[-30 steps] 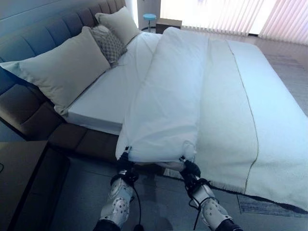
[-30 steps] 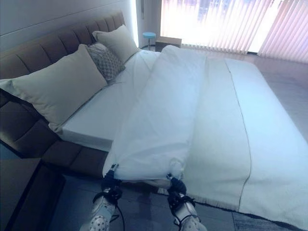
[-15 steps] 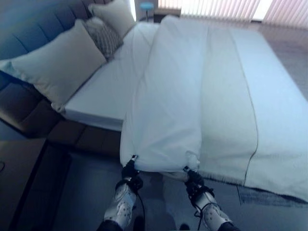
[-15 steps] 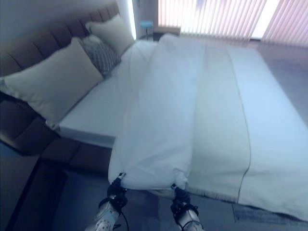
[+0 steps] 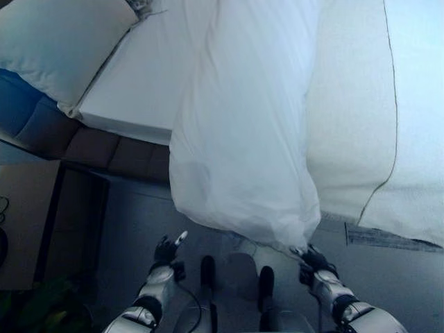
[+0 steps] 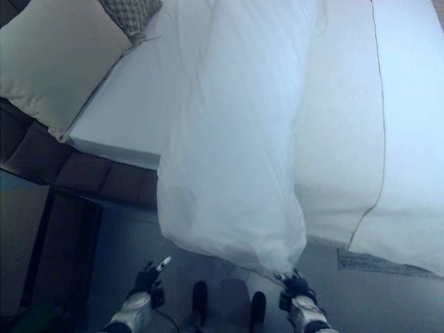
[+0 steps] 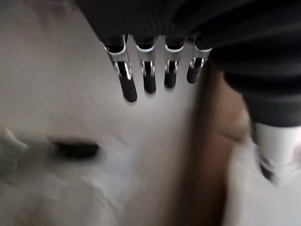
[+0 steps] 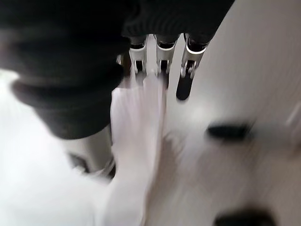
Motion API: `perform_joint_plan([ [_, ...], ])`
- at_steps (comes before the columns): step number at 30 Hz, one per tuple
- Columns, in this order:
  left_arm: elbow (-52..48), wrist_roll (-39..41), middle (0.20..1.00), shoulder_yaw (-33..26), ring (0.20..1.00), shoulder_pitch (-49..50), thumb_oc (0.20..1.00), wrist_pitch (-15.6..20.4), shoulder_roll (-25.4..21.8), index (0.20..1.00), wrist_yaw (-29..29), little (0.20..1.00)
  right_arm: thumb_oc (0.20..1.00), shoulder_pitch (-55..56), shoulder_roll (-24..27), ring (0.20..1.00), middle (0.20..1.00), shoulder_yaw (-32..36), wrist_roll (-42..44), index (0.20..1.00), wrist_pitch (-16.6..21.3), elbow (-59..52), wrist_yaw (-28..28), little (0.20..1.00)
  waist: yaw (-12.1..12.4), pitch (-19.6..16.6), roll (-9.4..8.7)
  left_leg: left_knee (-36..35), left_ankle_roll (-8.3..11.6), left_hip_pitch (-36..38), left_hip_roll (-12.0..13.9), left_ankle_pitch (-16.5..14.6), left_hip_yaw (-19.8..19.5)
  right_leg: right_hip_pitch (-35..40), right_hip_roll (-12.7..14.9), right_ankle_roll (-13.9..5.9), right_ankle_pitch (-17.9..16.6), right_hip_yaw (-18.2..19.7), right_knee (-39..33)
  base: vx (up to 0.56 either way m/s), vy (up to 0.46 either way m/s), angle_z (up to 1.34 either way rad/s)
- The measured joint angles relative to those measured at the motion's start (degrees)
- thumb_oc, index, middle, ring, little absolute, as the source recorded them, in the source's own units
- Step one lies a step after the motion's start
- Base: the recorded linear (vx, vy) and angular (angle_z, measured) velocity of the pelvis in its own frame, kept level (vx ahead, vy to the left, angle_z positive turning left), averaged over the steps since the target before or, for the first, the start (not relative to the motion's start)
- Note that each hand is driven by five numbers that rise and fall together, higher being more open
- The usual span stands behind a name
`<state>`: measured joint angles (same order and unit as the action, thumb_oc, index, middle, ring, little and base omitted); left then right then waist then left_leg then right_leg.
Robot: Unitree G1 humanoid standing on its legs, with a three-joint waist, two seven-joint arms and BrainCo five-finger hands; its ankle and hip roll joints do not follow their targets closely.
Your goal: Make the bed
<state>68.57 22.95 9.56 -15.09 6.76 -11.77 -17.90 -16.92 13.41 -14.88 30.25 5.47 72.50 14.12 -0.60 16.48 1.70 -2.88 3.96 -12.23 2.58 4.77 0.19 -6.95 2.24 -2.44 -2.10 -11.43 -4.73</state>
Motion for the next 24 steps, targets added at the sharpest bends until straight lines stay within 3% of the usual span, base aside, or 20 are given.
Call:
perform_joint_plan([
  [3, 2.54, -3.42, 1.000, -4.14, 1.000, 4.35, 1.000, -1.61, -0.60, 1.000, 1.29, 1.000, 1.000, 2.77, 1.85, 1.000, 1.000, 0.28, -9.43, 1.000, -2.57, 1.99, -1.06, 1.000, -0.01, 0.07, 0.09, -1.37, 0.00, 4.29, 0.11, 0.00, 0.59, 3.71, -0.15, -0.32, 0.38, 0.10, -0.51, 0.12, -0.028, -0.04],
  [9, 3.74, -6.48, 1.000, -6.31, 1.000, 9.87, 1.000, -3.26, -0.97, 1.000, 3.89, 1.000, 1.000, 5.98, 4.94, 1.000, 1.000, -0.80, -23.34, 1.000, -4.98, 1.60, -2.68, 1.000, 0.03, -0.64, 0.05, -1.43, 0.28, 10.35, 0.47, -0.26, 1.39, 9.35, -0.54, -0.36, 2.02, 1.02, -0.52, 0.12, -0.058, -0.04],
  [12, 2.59, -6.41, 1.000, -6.32, 1.000, 10.21, 1.000, -3.61, -0.86, 1.000, 4.36, 1.000, 1.000, 7.80, 5.35, 1.000, 1.000, -0.48, -24.09, 1.000, -5.78, -1.63, -3.39, 1.000, 0.08, -1.23, 0.07, 2.94, 1.24, 9.56, 0.67, -0.69, 1.07, 10.46, -0.72, 1.59, 3.42, 1.92, 1.00, 0.01, -0.069, 0.30],
  [14, -0.15, -6.23, 1.000, -6.17, 1.000, 10.02, 1.000, -3.57, -0.11, 1.000, 4.43, 1.000, 1.000, 9.01, 5.71, 1.000, 1.000, -0.52, -24.05, 1.000, -5.78, -5.52, -3.71, 1.000, 0.33, -1.60, -0.45, 6.35, 3.05, 8.04, 0.03, 0.72, 1.75, 10.53, -0.13, 2.44, 3.76, 1.85, 1.92, 0.01, -0.019, 0.17],
  [16, -9.59, -4.28, 1.000, -5.58, 1.000, 12.54, 1.000, -3.17, 0.16, 1.000, 4.37, 1.000, 1.000, 10.72, 6.39, 1.000, 1.000, 0.57, -23.05, 1.000, -5.78, -15.42, -3.80, 1.000, 0.81, -1.43, -0.57, 12.19, 4.19, 5.11, -0.02, 1.52, 0.35, 10.75, 0.47, 3.27, 4.09, 2.90, 3.00, 0.10, 0.021, -0.01],
  [17, -15.44, -3.00, 1.000, -4.55, 1.000, 12.81, 1.000, -2.49, 0.29, 1.000, 4.42, 1.000, 1.000, 11.87, 7.06, 1.000, 1.000, 1.62, -21.69, 1.000, -5.16, -22.20, -3.75, 1.000, 0.71, -1.07, -1.52, 13.26, 4.57, 3.10, -0.37, 0.84, 1.02, 10.50, 1.25, 3.63, 3.86, 2.95, 3.19, 0.18, 0.038, 0.05],
  [18, -21.65, -1.52, 1.000, -3.56, 1.000, 13.03, 1.000, -2.19, 0.18, 1.000, 4.61, 1.000, 1.000, 12.64, 7.85, 1.000, 1.000, 2.02, -19.92, 1.000, -4.87, -28.27, -3.78, 1.000, 1.32, -1.56, -1.18, 10.21, 4.61, 3.15, -0.40, 0.78, 2.23, 10.10, 1.28, 4.01, 3.58, 2.75, 3.06, 0.19, 0.061, -0.04],
  [23, -30.40, 1.42, 1.000, -2.60, 1.000, 9.77, 1.000, 0.24, -0.87, 1.000, 5.97, 1.000, 1.000, 10.66, 8.30, 1.000, 1.000, 3.28, -15.70, 1.000, -3.11, -35.16, -4.22, 1.000, 1.50, -2.53, -0.28, 5.43, 4.30, 2.56, 0.28, 1.08, 2.55, 9.49, 0.58, 3.63, 3.79, 2.22, 3.80, 0.19, 0.143, -0.02],
  [24, -35.45, 4.29, 1.000, -2.21, 1.000, 9.47, 1.000, 0.22, -1.59, 1.000, 7.23, 1.000, 1.000, 10.10, 8.61, 1.000, 1.000, 3.89, -13.38, 1.000, -3.31, -39.01, -5.08, 1.000, 1.53, -2.70, -0.05, 3.75, 3.39, 2.98, 0.47, 1.71, 2.73, 9.55, 0.22, 2.54, 3.67, 2.48, 3.41, 0.22, 0.249, -0.10],
])
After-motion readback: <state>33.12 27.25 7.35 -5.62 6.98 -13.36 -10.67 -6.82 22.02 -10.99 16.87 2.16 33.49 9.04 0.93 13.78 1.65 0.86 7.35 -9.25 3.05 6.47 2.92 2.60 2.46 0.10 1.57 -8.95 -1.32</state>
